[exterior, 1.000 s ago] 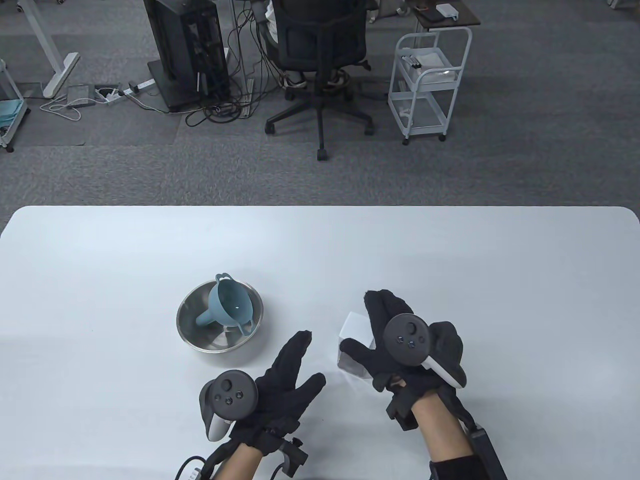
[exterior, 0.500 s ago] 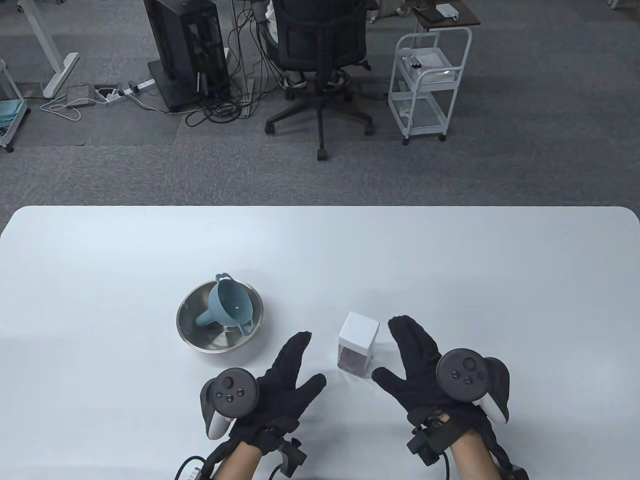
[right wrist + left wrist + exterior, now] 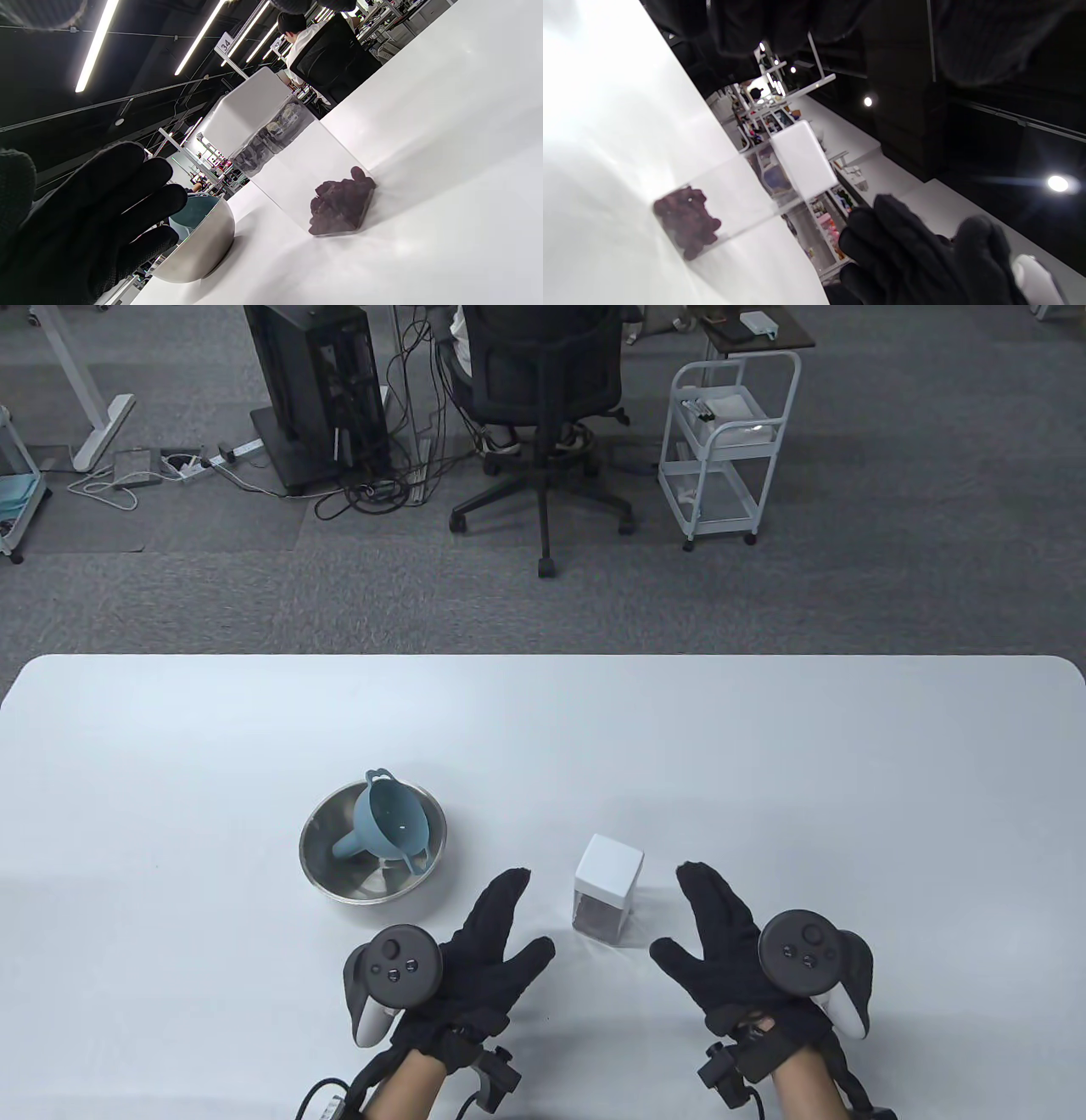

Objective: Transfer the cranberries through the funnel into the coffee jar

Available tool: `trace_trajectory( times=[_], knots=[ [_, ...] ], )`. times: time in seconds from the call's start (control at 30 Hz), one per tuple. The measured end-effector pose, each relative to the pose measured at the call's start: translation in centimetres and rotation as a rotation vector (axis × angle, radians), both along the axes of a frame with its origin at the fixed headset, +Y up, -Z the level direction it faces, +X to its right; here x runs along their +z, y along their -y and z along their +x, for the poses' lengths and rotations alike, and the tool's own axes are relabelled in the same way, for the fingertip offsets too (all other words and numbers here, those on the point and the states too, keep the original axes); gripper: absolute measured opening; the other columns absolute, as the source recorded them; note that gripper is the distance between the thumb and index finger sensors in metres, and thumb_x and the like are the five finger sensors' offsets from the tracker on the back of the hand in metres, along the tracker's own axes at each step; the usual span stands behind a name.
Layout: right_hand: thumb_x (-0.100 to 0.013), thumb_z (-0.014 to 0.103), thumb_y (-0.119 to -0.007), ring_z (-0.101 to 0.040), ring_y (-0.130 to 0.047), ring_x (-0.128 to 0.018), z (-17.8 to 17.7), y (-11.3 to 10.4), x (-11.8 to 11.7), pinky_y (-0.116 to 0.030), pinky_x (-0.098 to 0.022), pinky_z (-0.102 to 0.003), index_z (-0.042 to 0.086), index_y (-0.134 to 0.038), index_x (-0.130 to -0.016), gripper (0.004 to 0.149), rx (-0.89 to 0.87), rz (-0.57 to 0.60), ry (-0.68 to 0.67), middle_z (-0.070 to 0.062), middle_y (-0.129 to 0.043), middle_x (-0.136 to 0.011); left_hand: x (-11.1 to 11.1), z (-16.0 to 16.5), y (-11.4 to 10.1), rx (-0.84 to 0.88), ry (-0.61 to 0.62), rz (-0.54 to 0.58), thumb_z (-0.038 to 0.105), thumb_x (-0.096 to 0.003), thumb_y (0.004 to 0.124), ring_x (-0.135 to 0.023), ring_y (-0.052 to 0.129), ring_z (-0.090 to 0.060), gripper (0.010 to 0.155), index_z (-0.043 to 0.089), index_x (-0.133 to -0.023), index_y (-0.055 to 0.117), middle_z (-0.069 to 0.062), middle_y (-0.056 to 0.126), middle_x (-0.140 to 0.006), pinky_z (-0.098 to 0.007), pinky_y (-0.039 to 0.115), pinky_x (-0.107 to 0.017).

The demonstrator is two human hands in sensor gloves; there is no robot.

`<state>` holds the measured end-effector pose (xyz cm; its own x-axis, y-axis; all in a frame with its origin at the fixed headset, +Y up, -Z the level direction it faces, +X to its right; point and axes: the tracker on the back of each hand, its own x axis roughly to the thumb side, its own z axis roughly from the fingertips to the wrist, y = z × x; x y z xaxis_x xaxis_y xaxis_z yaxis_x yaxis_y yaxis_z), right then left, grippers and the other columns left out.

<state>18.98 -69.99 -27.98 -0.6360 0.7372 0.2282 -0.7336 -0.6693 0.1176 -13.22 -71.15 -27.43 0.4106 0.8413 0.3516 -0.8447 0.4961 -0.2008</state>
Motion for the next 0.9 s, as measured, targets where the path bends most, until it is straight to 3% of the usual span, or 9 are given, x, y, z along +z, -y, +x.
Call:
trace_trajectory(
  times=[0.9],
  knots=[
    [-0.041, 0.076, -0.068, -0.047, -0.044, -0.106, -0.71, 0.45, 0.05, -0.047, -0.073, -0.059, 0.012, -0.035, -0.109, 0.099, 0.027, -0.029, -0.024, -0.019, -0.037, -0.119, -0.06, 0.1, 0.28, -0.004, 0.008, -0.003, 0.067, -0.0496, 0.068, -0.111, 0.058, -0.052, 0.09, 0.014, -0.117, 0.042, -0.021, 0.046, -0.121, -0.065, 0.055, -0.076]
  ],
)
